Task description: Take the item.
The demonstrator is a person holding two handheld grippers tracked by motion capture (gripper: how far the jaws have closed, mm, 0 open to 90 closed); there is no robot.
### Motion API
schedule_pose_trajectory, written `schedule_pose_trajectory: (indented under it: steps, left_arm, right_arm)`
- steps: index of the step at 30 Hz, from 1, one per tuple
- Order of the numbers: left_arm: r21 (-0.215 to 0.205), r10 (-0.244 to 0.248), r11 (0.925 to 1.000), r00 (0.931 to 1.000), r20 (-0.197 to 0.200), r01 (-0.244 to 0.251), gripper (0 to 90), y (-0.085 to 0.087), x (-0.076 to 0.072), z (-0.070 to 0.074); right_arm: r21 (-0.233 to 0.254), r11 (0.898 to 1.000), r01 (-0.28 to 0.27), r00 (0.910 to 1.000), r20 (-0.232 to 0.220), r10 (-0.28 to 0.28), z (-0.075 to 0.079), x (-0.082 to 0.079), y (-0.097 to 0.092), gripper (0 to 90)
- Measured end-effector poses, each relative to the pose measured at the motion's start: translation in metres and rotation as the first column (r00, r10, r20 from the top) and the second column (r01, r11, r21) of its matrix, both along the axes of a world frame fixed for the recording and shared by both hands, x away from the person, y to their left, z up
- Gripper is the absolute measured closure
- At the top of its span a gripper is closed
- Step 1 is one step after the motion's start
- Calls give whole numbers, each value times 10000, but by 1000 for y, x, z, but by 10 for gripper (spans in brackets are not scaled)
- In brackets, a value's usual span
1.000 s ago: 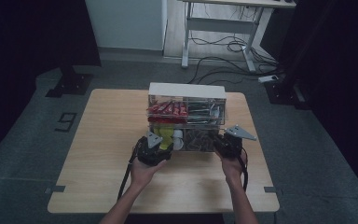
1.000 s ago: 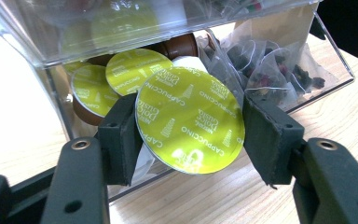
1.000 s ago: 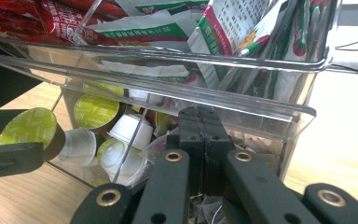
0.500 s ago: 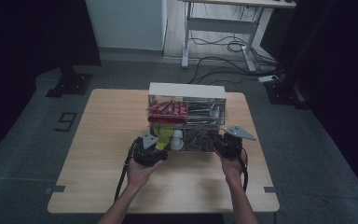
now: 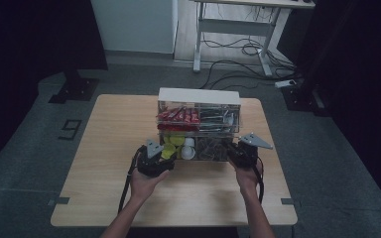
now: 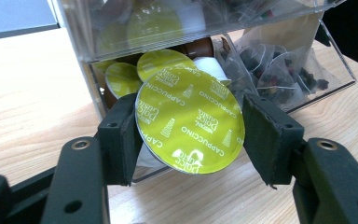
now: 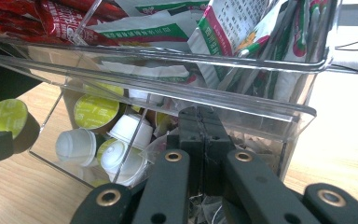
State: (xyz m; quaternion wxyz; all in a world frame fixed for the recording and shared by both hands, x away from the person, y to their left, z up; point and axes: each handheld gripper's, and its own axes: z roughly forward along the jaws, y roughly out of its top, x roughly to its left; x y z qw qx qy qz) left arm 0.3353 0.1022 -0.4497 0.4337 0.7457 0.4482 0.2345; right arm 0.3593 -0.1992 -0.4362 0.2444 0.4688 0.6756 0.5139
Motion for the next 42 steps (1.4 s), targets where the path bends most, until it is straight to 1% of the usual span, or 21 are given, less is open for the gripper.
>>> schedule_pose_trajectory:
  steps: [13, 26, 30, 36, 42]
  left_arm:
    - [36, 282, 9996, 9996, 14, -282, 404, 16, -3, 2]
    - [28, 574, 9983, 9983, 37, -574, 404, 36, -7, 3]
    - [84, 657, 9978, 9978, 15, -657, 404, 43, -8, 3]
    - [76, 805, 9967, 9967, -47, -805, 404, 53, -10, 0]
    - [78, 890, 9960, 9958, -200, -888, 404, 61, -11, -5]
  right_arm:
    - [-15, 10000, 1, 10000, -28, -1, 0, 1, 0, 890]
    - [-45, 10000, 13, 10000, -41, -13, 0, 0, 0, 890]
    - [-34, 10000, 35, 10000, -35, -35, 0, 0, 0, 890]
    - [-41, 10000, 37, 10000, -28, -37, 0, 0, 0, 891]
    - [-83, 9999, 78, 10000, -13, -78, 0, 0, 2, 890]
